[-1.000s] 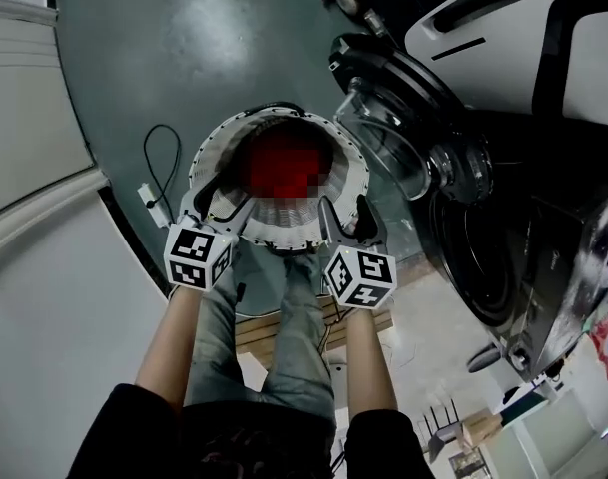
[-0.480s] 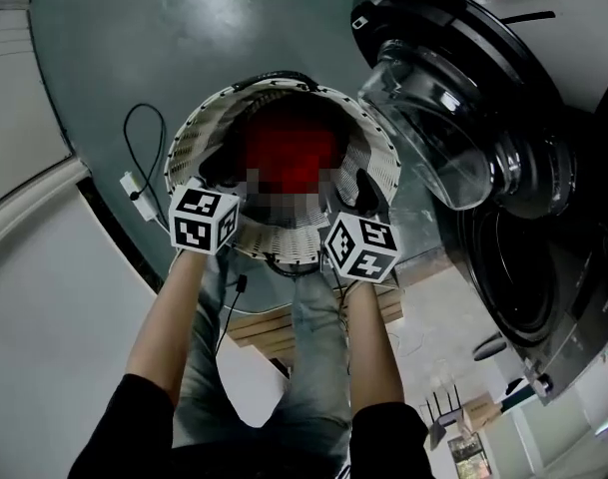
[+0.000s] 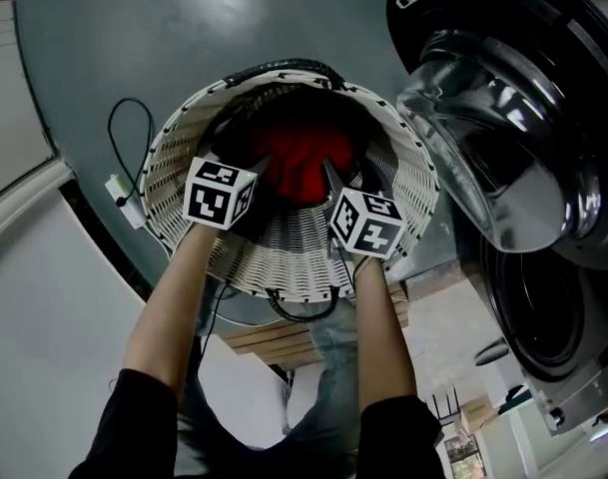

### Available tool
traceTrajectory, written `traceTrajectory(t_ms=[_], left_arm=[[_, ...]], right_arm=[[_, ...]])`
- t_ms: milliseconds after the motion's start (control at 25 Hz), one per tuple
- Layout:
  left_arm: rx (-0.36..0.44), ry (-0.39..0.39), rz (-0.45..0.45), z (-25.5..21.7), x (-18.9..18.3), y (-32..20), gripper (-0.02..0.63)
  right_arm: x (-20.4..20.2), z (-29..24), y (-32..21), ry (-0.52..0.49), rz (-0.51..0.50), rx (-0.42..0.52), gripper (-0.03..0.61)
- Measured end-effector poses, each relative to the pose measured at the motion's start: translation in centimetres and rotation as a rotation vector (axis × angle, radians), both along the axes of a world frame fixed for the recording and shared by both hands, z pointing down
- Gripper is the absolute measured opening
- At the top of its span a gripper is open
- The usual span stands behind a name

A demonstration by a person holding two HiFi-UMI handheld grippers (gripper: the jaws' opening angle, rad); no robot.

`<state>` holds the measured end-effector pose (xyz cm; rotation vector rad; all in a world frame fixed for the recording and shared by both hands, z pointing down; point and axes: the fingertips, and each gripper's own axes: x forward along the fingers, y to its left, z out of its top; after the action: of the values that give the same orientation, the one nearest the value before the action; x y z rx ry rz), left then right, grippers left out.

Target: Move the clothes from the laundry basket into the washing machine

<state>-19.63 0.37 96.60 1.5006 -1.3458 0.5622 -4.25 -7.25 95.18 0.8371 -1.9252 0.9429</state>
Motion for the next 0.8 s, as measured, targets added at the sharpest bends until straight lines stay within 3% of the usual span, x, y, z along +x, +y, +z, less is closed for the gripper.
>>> traceTrajectory(t_ms=[320,560,680,800], left_arm=[[-0.039,0.011,-0.027,7.0,0.5,-0.4,0.356],[-0.094,0.037,0.015,11.0,1.8,-0.2,0.396],[-0.154,0.048,0.05,12.7,3.0,0.7,0.393],[-0.175,-0.01,0.104,13.7,2.9,0.7,0.343]], right_arm=[[-0.3,7.9,0.6,0.032,-0.016,-0.049,0.331],[0.8,13.0,0.8,0.121,-0.024,-0.098,0.349],[0.7,14.6,1.3,0.147,-0.021,-0.129,0.35],[1.0,15.9,1.3,0.16,0.018,-0.143,0.32]])
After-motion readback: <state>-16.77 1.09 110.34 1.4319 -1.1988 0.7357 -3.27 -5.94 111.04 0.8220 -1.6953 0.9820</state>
